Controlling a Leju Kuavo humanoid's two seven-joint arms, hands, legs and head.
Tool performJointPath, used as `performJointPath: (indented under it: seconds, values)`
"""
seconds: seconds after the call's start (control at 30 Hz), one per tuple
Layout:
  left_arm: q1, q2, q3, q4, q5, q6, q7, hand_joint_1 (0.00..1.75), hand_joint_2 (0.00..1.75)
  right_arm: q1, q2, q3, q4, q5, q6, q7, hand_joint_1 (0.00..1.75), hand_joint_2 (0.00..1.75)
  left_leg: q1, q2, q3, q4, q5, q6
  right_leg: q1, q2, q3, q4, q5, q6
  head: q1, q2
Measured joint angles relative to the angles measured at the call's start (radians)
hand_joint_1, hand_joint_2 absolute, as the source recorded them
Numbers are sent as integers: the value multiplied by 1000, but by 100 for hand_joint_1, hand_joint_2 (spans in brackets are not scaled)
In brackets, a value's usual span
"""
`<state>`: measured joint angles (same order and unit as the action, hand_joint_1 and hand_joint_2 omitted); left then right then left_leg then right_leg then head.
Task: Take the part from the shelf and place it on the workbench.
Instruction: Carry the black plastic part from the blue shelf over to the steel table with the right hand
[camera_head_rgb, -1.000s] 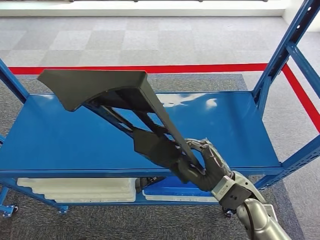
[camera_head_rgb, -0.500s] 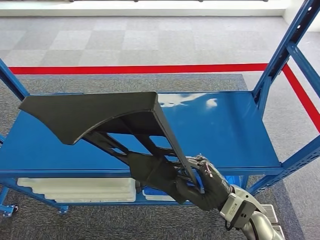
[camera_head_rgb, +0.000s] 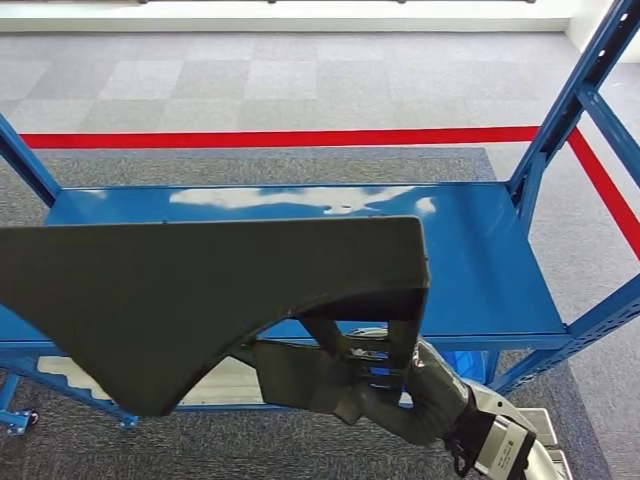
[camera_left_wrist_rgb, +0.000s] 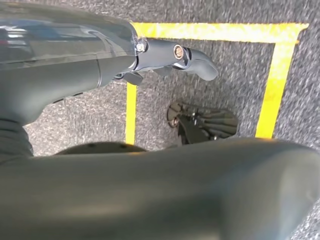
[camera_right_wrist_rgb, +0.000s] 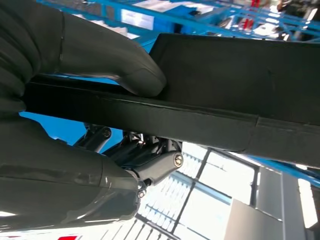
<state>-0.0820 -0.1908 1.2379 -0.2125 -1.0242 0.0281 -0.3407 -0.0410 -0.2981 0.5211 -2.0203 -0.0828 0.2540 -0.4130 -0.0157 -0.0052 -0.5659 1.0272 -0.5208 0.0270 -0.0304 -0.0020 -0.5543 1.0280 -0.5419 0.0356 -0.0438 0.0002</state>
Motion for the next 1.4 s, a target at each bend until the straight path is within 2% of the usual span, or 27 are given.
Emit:
performJointPath:
  seconds: [0.07, 0.17, 0.2, 0.23, 0.27, 0.33, 0.4, 0.5, 0.53, 0.6, 0.67, 0.7, 0.73, 0.77, 0.8, 0.87, 0.93, 1.0, 1.07, 1.1, 1.17, 1.2, 1.23, 1.27, 1.3, 1.33, 1.4]
  values:
    - [-2, 4, 1, 0, 6, 2, -5, 0, 175, -17, 9, 6, 2, -20, 13, -7, 175, 175, 5, 3, 4, -15, 13, 13, 1, 1, -9, 28, -30, 3, 0, 0]
    - [-3, 9, 5, 0, 12, 4, -8, 0, 175, -39, 18, 16, 14, -52, 34, -9, 175, 175, 7, 5, 3, -21, 19, 19, 2, 1, -74, 198, -129, 4, 0, 0]
    - [-2, 11, 7, 0, 13, 4, -9, 0, 175, -44, 20, 19, 20, -60, 39, -8, 175, 175, 7, 6, 2, -21, 19, 19, 1, 1, -92, 247, -145, 5, 0, 0]
    - [-1, 12, 9, 0, 14, 4, -9, 0, 175, -48, 21, 23, 25, -67, 43, -8, 175, 175, 8, 6, 2, -20, 20, 18, 1, 1, -95, 264, -140, 7, 0, 0]
    - [-1, 13, 11, 0, 15, 4, -9, 0, 175, -53, 23, 26, 31, -78, 50, -6, 175, 175, 9, 5, 1, -18, 20, 16, 0, 1, -79, 241, -115, 10, 0, 0]
    - [-2, 16, 16, 0, 15, 7, -8, 0, 175, -66, 26, 32, 42, -110, 68, 1, 175, 175, 13, 5, -1, -11, 19, 9, -3, 1, -10, 113, -50, 15, 0, 0]
    - [-3, 20, 18, 0, 13, 9, -4, 0, 175, -76, 28, 37, 54, -141, 84, 5, 175, 175, 12, 3, -8, 1, 18, -3, -1, 4, 32, 23, -21, 11, 0, 0]
    - [-3, 24, 18, 0, 5, 11, -1, 0, 175, -81, 30, 43, 70, -163, 94, 5, 175, 175, 11, 1, -19, 9, 23, -21, 2, 4, 25, 11, -18, -7, -1, 0]
    - [-3, 25, 18, 0, 2, 12, 0, 0, 175, -81, 32, 45, 75, -167, 96, 4, 175, 175, 13, 1, -24, 15, 14, -26, 1, 3, 19, 10, -15, -15, -1, 0]
    - [-4, 26, 17, 0, -5, 14, 2, 0, 175, -79, 34, 47, 81, -170, 96, 2, 175, 175, 16, 1, -46, 71, -41, -38, -1, -3, 5, 9, -4, -32, -2, 0]
    - [-5, 26, 16, 0, -13, 14, 3, 0, 175, -72, 35, 49, 85, -172, 96, 1, 175, 175, 19, 1, -85, 192, -120, -47, 2, -8, -12, 9, 7, -42, -2, 0]
    - [-5, 27, 15, 0, -17, 14, 3, 0, 175, -65, 35, 50, 87, -171, 95, -1, 175, 175, 19, 1, -98, 246, -146, -49, 4, -11, -20, 10, 13, -43, -2, 0]
    - [-4, 27, 13, 0, -22, 14, 4, 0, 175, -56, 35, 51, 88, -171, 94, -4, 175, 175, 20, 1, -97, 271, -154, -48, 6, -13, -28, 10, 19, -44, -2, 0]
    - [-4, 29, 11, 0, -27, 14, 4, 0, 175, -46, 34, 51, 89, -169, 93, -8, 175, 175, 19, 1, -76, 257, -143, -45, 8, -14, -34, 10, 24, -43, -2, 0]
    - [-4, 30, 8, 0, -32, 14, 5, 0, 175, -37, 34, 51, 89, -166, 93, -13, 175, 175, 18, 1, -38, 205, -118, -39, 10, -15, -39, 10, 29, -43, -2, 0]
    - [-5, 36, 0, 0, -42, 14, 6, 0, 175, -18, 31, 51, 85, -158, 92, -25, 175, 175, 12, 1, 57, 55, -72, -21, 14, -15, -45, 10, 39, -39, -2, 0]
    - [-7, 43, -5, 0, -47, 15, 6, 0, 175, -1, 28, 51, 80, -150, 92, -35, 175, 175, 4, 0, 104, -29, -58, -10, 14, -15, -50, 10, 50, -30, -1, 0]
    - [-8, 48, -7, 0, -50, 17, 7, 0, 175, 14, 25, 51, 77, -142, 93, -41, 175, 175, 0, 0, 103, -41, -50, -5, 11, -15, -54, 7, 61, -17, -1, 0]
    - [-10, 53, -10, 0, -51, 21, 9, 0, 175, 27, 22, 50, 74, -131, 95, -48, 175, 175, 3, 5, 93, -49, -30, 6, 9, -10, -63, 23, 37, -9, -1, 0]
    - [-12, 55, -11, 0, -52, 22, 9, 0, 175, 34, 20, 50, 73, -126, 96, -51, 175, 175, 5, 8, 84, -53, -19, 11, 9, -8, -74, 53, 4, -6, 0, 0]
    - [-13, 57, -14, 0, -54, 23, 9, 0, 175, 44, 17, 49, 73, -118, 98, -54, 175, 175, 5, 11, 59, -51, -2, 16, 9, -4, -108, 164, -85, -3, 0, 0]
    - [-12, 58, -16, 0, -55, 23, 9, 0, 175, 49, 17, 48, 73, -115, 98, -56, 175, 175, 5, 12, 45, -48, 6, 16, 9, -4, -121, 222, -114, 0, 0, 0]
    - [-12, 58, -18, 0, -55, 23, 9, 0, 175, 53, 17, 48, 73, -112, 99, -57, 175, 175, 5, 13, 31, -45, 14, 15, 9, -3, -122, 259, -123, 3, 0, 0]
    - [-11, 58, -20, 0, -56, 23, 9, 0, 175, 56, 17, 47, 73, -109, 100, -59, 175, 175, 6, 14, 17, -39, 21, 13, 9, -3, -107, 263, -111, 6, 0, 0]
    - [-11, 59, -21, 0, -56, 23, 9, 0, 175, 57, 17, 46, 73, -106, 101, -60, 175, 175, 8, 14, 3, -32, 26, 10, 8, -4, -73, 229, -86, 9, 0, 0]
    - [-12, 59, -23, 0, -56, 23, 8, 0, 175, 57, 17, 45, 73, -105, 101, -60, 175, 175, 9, 14, -10, -22, 29, 7, 7, -4, -26, 166, -60, 11, 0, 0]
    - [-13, 61, -25, 0, -56, 23, 6, 0, 175, 55, 17, 44, 73, -103, 103, -61, 175, 175, 8, 14, -32, 0, 34, -1, 8, -2, 54, 42, -44, 10, 0, 0]
